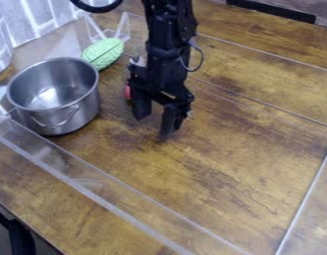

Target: Move the pink spoon to the left side of the table

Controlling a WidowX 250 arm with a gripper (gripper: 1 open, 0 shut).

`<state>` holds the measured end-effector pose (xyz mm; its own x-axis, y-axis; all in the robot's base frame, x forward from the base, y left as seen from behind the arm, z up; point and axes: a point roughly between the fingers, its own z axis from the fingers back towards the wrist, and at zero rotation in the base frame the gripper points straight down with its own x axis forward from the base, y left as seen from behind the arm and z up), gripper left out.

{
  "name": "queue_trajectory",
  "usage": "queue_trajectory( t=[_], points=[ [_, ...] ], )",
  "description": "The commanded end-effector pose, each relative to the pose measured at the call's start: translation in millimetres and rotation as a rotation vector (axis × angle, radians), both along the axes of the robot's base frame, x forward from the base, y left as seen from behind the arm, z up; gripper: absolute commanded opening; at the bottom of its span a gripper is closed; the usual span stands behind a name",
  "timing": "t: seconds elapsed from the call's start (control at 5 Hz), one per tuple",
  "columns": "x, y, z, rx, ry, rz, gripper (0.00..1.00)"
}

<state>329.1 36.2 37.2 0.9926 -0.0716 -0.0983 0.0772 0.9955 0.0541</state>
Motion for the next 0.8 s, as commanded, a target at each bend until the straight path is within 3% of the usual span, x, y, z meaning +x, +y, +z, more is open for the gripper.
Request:
queue_trajectory(
  t=[0.0,0.4,0.6],
  points=[
    [3.4,0,13.1,0.012,-0.069,-0.011,0.00],
    [10.9,-15,1.2,0.016,-0.070,0.032,0.00],
    [3.5,-5,-5.1,0.017,-0.071,0.045,0.00]
  ],
)
